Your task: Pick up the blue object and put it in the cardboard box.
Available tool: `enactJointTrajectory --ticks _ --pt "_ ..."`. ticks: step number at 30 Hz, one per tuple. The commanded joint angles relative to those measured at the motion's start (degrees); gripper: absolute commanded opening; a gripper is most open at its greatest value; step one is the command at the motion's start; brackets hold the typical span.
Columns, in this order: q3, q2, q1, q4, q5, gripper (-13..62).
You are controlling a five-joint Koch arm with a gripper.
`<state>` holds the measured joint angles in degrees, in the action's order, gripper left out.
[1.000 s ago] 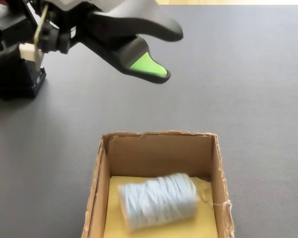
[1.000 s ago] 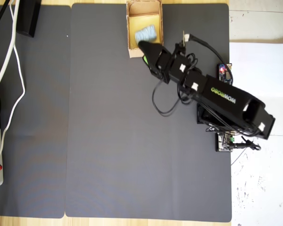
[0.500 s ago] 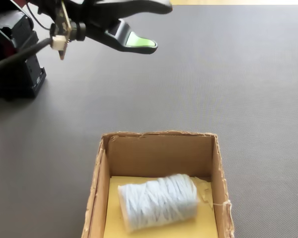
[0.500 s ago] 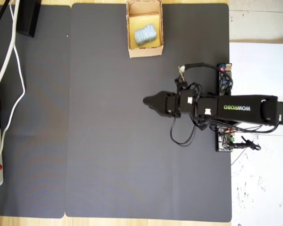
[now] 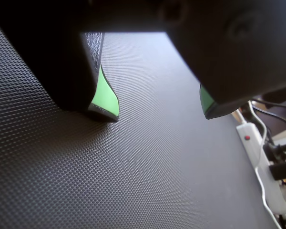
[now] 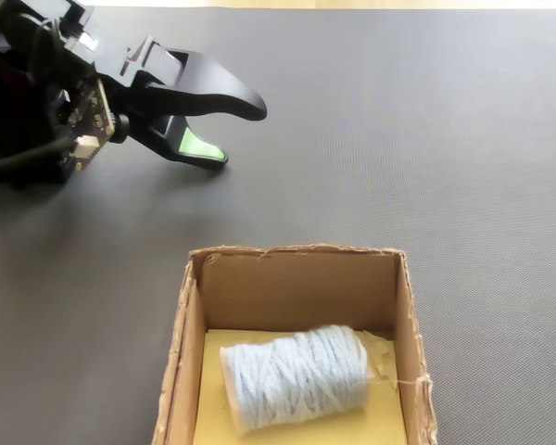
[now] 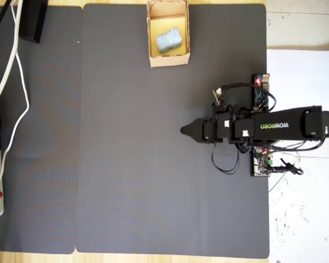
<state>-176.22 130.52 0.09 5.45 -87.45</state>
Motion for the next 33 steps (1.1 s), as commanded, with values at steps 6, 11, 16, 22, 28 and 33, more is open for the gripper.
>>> enactJointTrajectory --ticks 6,11,16,22,28,33 --pt "-2.46 5.19 -0.09 -2.81 -2.29 34.3" --pt "-2.46 5.10 0.53 -8.00 -2.20 34.0" --pt "-2.46 5.10 0.62 -8.09 -2.02 34.0" --pt "-2.46 5.10 0.88 -8.00 -2.02 34.1" --pt "-2.46 5.10 0.88 -8.00 -1.93 34.1" --pt "-2.46 5.10 0.88 -8.00 -1.93 34.1"
